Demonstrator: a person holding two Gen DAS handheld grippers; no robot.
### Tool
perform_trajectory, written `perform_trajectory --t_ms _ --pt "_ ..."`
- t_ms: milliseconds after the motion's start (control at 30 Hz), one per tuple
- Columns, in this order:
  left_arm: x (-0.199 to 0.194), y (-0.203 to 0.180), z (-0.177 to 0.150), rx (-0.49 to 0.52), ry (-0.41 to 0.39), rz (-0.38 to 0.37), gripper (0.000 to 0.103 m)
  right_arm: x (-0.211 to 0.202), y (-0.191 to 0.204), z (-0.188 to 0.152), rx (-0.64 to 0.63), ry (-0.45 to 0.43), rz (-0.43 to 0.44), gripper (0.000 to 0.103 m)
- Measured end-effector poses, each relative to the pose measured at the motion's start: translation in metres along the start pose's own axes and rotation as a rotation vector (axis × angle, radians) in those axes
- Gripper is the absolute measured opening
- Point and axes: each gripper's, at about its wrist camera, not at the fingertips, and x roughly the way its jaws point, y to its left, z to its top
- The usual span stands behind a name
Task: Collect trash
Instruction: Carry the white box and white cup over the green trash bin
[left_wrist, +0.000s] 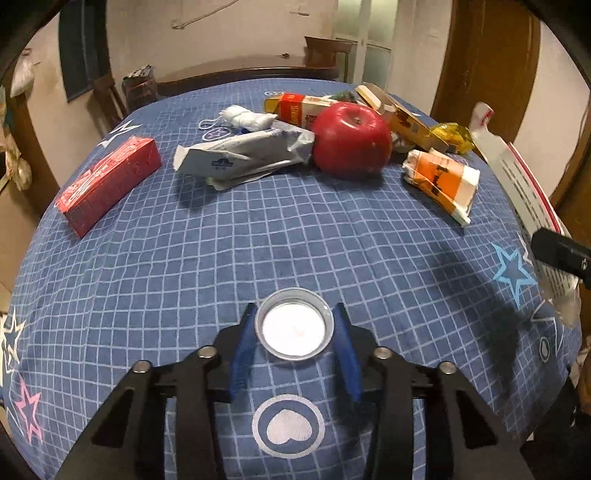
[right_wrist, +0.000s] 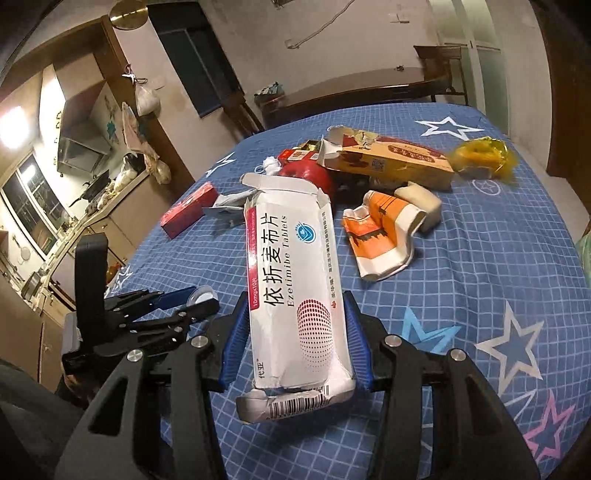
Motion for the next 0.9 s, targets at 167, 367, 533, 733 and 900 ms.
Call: perform_trajectory --t_ms 167,367,533,733,900 --pt "-0.012 -0.007 -0.01 -0.014 0.0 0.021 0.042 0.002 0.001 -0.003 -0.017 -0.018 -0.032 0.047" --pt "-0.032 -0.046 0.013 0.061 -0.042 0.062 0.041 -0.023 -0.014 -0.001 0.012 -0.074 -0.106 0.047" --pt "-0.045 -0.103 0.048 0.17 -0.101 0.013 0.041 -0.067 -0.044 0.006 0.041 -0.15 -0.217 0.047" --pt "-0.047 -0.195 0.09 0.302 -0.171 -0.088 0.041 -0.145 -0.109 0.008 0.148 -0.252 -0.404 0.047" --pt "-0.044 -0.28 0.114 0.422 -0.223 -0.176 0.042 -0.196 -0.165 0.001 0.244 -0.278 -0.546 0.047"
